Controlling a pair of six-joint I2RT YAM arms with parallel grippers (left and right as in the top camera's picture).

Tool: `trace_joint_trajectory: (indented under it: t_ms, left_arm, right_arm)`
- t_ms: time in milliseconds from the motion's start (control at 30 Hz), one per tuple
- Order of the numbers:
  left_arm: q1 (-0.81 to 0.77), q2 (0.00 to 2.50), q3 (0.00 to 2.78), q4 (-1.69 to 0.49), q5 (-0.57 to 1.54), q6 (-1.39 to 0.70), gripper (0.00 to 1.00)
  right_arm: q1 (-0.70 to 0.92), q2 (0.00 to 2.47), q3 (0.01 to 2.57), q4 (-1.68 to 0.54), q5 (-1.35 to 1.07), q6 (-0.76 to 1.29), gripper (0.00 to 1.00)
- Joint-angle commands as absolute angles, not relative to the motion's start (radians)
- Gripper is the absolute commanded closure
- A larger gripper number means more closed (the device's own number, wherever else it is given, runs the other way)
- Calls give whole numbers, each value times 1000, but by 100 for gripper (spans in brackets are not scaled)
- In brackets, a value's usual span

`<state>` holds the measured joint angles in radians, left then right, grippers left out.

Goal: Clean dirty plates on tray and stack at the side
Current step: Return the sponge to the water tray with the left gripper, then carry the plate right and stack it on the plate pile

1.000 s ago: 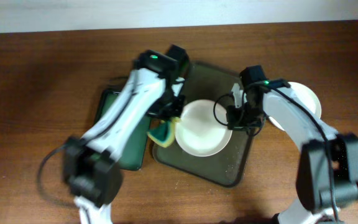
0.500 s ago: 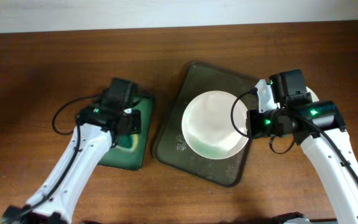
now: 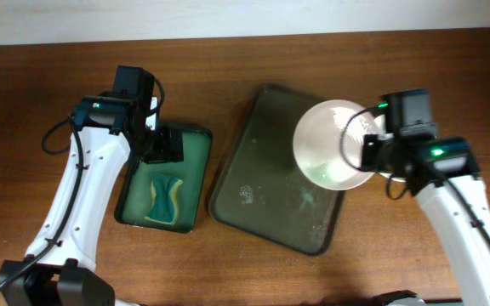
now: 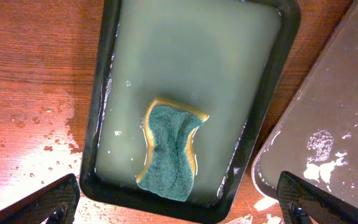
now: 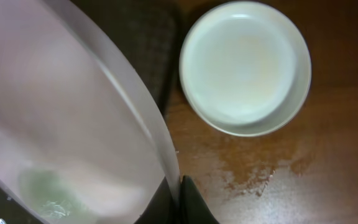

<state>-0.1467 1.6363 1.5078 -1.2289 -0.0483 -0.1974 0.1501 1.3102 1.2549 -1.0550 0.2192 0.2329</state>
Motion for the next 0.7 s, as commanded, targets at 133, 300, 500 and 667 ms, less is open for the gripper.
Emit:
trace_joint_trajectory:
  t_ms: [133,300,500,667]
  left_arm:
    - [-149,1634,1526,-1239,-41,-185,1]
    - [-149,1634,1526,-1239,-41,-185,1]
    - [-149,1634,1526,-1240,-41,-185,0]
    - [-149,1634,1526,-1240,-41,-185,1]
  right_arm:
    - [620,1438,1283,-1074,736,358,96]
    - [928,1522,1283,-1163,1217,466,96]
    - [981,1522,1283,-1145,1295,466,96]
    - [981,1522,1283,-1149,1295,465,96]
